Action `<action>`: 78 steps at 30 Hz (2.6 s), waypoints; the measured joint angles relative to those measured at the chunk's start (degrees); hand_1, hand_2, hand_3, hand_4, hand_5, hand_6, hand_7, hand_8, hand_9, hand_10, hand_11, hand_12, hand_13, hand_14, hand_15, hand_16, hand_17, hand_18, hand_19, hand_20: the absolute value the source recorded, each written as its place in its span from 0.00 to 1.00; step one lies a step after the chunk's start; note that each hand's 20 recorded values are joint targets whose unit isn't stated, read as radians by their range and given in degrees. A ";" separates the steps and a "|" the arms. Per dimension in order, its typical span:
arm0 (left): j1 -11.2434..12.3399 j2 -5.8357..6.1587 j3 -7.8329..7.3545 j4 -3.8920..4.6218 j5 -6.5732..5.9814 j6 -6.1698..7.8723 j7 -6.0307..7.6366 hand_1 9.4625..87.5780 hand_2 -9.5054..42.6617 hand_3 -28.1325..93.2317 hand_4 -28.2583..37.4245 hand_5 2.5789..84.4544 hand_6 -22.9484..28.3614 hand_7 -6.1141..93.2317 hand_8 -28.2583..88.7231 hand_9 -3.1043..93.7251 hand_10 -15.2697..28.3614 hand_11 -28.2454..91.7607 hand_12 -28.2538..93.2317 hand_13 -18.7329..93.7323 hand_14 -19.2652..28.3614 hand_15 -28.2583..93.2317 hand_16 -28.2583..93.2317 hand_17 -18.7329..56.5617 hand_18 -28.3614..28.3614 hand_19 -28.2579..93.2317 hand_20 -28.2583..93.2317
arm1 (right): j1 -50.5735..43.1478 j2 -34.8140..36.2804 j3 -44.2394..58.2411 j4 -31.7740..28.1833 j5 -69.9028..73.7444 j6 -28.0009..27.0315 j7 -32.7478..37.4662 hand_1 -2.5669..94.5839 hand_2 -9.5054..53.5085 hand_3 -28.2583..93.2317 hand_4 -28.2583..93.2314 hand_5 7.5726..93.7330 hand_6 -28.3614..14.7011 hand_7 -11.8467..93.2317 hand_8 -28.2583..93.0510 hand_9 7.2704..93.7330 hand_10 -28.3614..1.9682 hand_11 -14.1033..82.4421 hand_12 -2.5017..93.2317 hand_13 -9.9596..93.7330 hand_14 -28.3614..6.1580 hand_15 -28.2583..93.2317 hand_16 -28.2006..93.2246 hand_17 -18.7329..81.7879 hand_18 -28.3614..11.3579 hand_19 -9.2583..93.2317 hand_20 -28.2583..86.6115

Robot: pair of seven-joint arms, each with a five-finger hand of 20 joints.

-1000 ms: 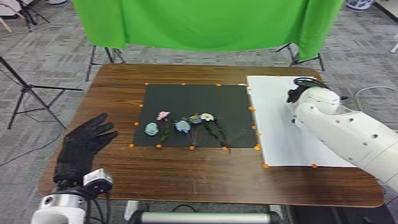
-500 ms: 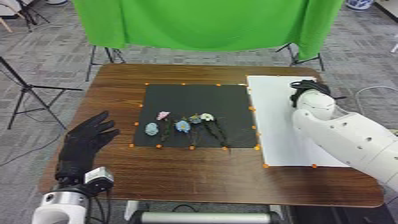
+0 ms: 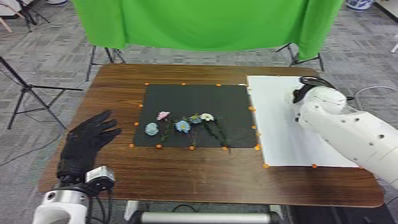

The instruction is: Arrange flowers

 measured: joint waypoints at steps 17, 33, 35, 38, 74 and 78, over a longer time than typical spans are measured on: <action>-0.77 0.14 0.35 0.27 0.07 -0.42 0.11 0.21 0.32 0.90 0.16 0.48 0.69 0.20 0.16 0.41 0.81 0.49 0.30 0.42 0.97 0.71 0.14 0.16 0.93 0.79 0.17 | 1.19 -3.43 2.84 -0.13 1.40 -9.54 -3.47 0.29 0.00 0.98 0.00 0.35 0.67 0.34 0.09 0.41 0.22 0.31 0.17 0.65 0.37 0.95 0.25 0.37 0.06 0.91 0.45; -1.11 0.01 0.50 0.41 0.14 -0.81 -0.02 0.21 0.32 0.90 0.16 0.48 0.69 0.20 0.16 0.41 0.81 0.50 0.30 0.42 0.97 0.71 0.14 0.16 0.93 0.79 0.17 | 0.38 -3.25 0.99 0.42 -1.06 -5.63 -1.44 0.59 0.00 0.89 0.00 0.74 0.67 0.48 0.18 0.93 0.72 0.27 0.35 0.86 0.72 0.86 0.34 0.50 0.16 0.97 0.38; -1.10 -0.06 0.50 0.41 0.16 -0.82 -0.05 0.21 0.32 0.90 0.16 0.48 0.69 0.20 0.16 0.41 0.81 0.50 0.30 0.42 0.97 0.71 0.14 0.16 0.93 0.79 0.17 | 0.36 -3.08 0.23 0.42 -1.74 -5.38 -1.31 0.61 0.00 0.88 0.00 0.79 0.68 0.49 0.20 0.97 0.72 0.27 0.37 0.88 0.74 0.85 0.35 0.51 0.16 0.98 0.37; -1.05 -0.12 0.50 0.41 0.20 -0.83 -0.11 0.21 0.32 0.90 0.16 0.48 0.69 0.20 0.16 0.41 0.81 0.50 0.30 0.42 0.97 0.71 0.14 0.16 0.93 0.79 0.17 | 0.04 -2.82 -0.27 0.36 -2.56 -4.37 -1.28 0.62 0.00 0.89 0.00 0.82 0.68 0.48 0.21 0.99 0.73 0.28 0.37 0.89 0.76 0.85 0.35 0.52 0.16 0.98 0.37; 3.20 0.72 -1.34 -1.20 -0.29 1.11 0.42 0.22 0.32 0.90 0.16 0.48 0.70 0.19 0.16 0.41 0.82 0.49 0.30 0.42 0.97 0.71 0.14 0.16 0.93 0.79 0.17 | -17.48 -3.61 12.66 -23.12 -17.09 -21.68 -18.27 0.61 0.00 0.92 0.00 0.84 0.66 0.47 0.21 0.99 0.71 0.28 0.40 0.89 0.74 0.86 0.36 0.51 0.14 0.99 0.37; 3.15 0.72 -1.43 -1.18 -0.27 1.09 0.26 0.22 0.32 0.90 0.17 0.48 0.70 0.19 0.16 0.41 0.82 0.49 0.30 0.42 0.97 0.71 0.14 0.16 0.93 0.79 0.17 | -18.72 -4.52 12.95 -24.44 -18.48 -22.41 -19.00 0.61 0.00 0.92 0.00 0.84 0.66 0.47 0.21 0.99 0.71 0.28 0.40 0.89 0.73 0.86 0.36 0.51 0.14 0.99 0.38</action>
